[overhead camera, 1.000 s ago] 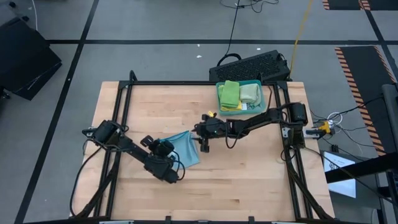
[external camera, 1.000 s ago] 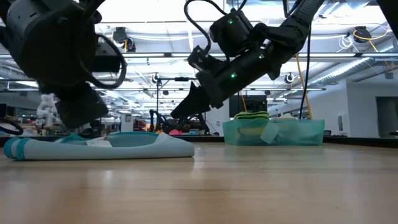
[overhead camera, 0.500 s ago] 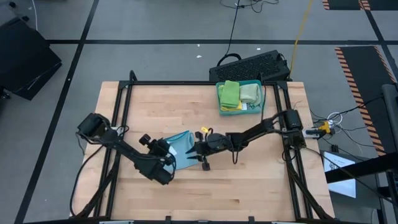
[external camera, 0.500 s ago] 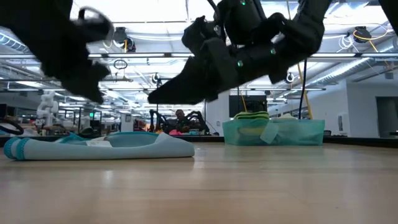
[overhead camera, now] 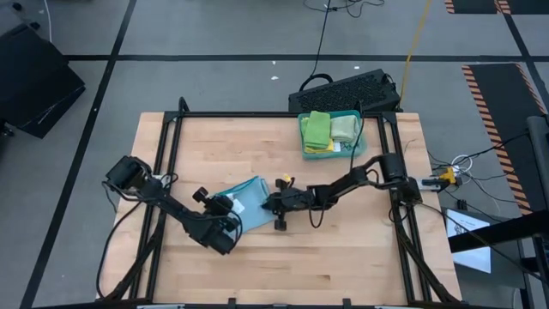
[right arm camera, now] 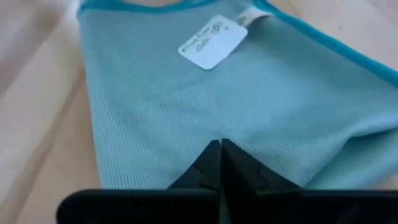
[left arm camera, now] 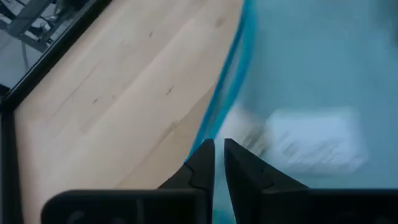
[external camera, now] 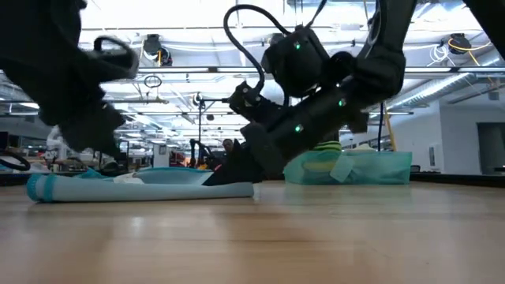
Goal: Fold microfiber towels
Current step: Fold the blue microfiber cloth
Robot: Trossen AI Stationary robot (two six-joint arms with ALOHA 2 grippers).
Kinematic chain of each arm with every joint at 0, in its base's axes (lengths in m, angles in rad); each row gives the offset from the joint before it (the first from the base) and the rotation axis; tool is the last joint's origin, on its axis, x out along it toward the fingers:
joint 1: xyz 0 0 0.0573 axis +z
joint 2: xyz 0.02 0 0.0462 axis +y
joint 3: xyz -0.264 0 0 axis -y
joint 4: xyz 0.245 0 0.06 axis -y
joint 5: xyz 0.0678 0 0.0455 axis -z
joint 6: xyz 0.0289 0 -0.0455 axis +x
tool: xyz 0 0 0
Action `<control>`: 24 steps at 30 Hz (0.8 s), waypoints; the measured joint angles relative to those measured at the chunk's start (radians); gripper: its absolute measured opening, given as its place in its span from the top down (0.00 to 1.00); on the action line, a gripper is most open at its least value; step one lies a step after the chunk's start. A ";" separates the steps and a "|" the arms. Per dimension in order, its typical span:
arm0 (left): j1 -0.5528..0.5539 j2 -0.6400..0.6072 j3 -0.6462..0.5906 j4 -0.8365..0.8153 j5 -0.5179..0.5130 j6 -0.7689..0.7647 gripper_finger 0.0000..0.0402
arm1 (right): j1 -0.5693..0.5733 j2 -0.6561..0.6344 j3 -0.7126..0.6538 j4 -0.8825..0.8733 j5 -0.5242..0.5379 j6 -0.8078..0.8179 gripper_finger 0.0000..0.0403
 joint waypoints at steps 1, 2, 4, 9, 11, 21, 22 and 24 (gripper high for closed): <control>0.000 0.000 -0.022 0.011 0.006 0.002 0.91 | 0.005 -0.012 0.000 -0.027 0.005 0.005 0.99; 0.001 0.000 -0.051 0.027 0.007 0.000 0.92 | 0.011 -0.023 0.000 -0.048 0.006 0.015 0.99; 0.006 0.000 -0.120 0.088 0.011 -0.011 0.94 | 0.023 -0.046 -0.001 -0.090 0.007 0.029 0.99; 0.033 -0.005 -0.279 0.290 -0.001 -0.026 0.98 | 0.049 -0.071 -0.003 -0.106 0.002 0.054 1.00; 0.043 -0.005 -0.292 0.318 -0.016 -0.010 0.99 | 0.050 -0.072 -0.003 -0.107 0.002 0.068 1.00; 0.047 -0.164 -0.228 0.298 -0.008 0.194 0.95 | -0.014 -0.105 -0.002 0.082 0.026 -0.046 1.00; 0.048 -0.191 -0.223 0.296 -0.010 0.208 0.95 | -0.036 -0.099 -0.002 0.114 0.026 -0.056 1.00; 0.046 -0.246 -0.218 0.319 -0.016 0.229 0.95 | -0.082 -0.083 0.000 0.141 0.027 -0.051 1.00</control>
